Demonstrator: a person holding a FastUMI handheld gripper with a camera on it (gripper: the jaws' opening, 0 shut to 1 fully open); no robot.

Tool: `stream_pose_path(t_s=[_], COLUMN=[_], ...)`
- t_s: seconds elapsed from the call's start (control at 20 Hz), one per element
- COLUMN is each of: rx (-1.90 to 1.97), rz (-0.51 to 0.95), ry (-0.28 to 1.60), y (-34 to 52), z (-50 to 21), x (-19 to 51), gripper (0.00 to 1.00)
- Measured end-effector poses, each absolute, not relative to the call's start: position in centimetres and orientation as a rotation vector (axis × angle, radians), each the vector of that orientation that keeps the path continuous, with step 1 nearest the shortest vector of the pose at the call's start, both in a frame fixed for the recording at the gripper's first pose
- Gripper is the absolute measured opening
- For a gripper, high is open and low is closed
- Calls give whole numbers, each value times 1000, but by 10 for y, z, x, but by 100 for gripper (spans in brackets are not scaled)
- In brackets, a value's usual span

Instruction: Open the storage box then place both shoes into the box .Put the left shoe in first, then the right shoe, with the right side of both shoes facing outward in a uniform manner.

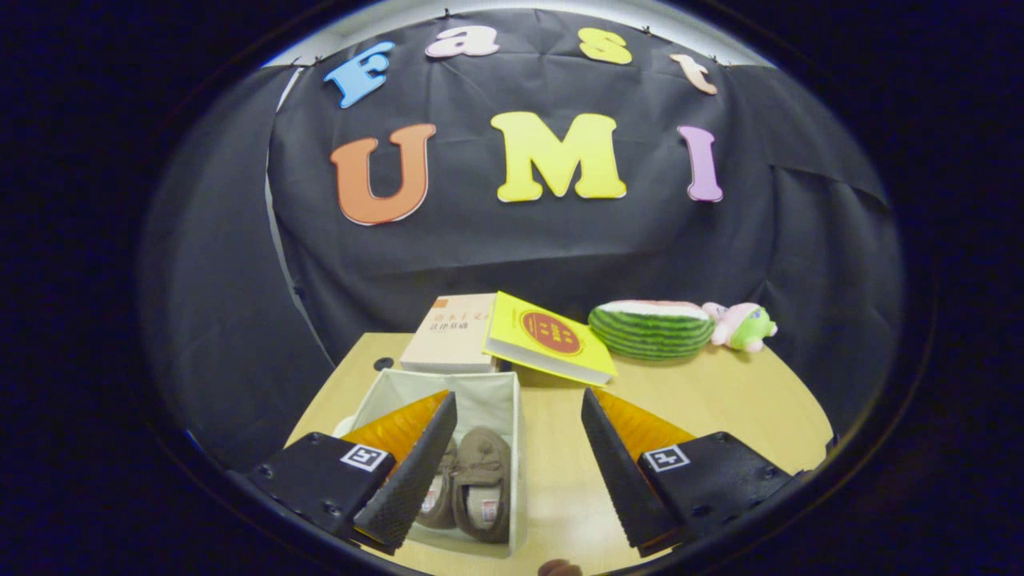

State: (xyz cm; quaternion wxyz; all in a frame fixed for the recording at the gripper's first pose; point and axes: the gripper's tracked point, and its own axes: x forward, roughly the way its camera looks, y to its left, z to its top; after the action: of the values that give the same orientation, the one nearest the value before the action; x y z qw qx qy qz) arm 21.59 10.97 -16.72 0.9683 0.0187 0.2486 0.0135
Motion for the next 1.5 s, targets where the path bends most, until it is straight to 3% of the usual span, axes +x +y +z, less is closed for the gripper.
stream_pose_path(t_s=[0.65,0.9,1.25,1.5], rx=[30,-3,57,38], rz=[60,15,50,-58], ry=[186,120,197,175], y=[39,-2,-59,-127], z=[-53,-49,-95,-112], x=[122,81,33,28], gripper=[100,100,100,100])
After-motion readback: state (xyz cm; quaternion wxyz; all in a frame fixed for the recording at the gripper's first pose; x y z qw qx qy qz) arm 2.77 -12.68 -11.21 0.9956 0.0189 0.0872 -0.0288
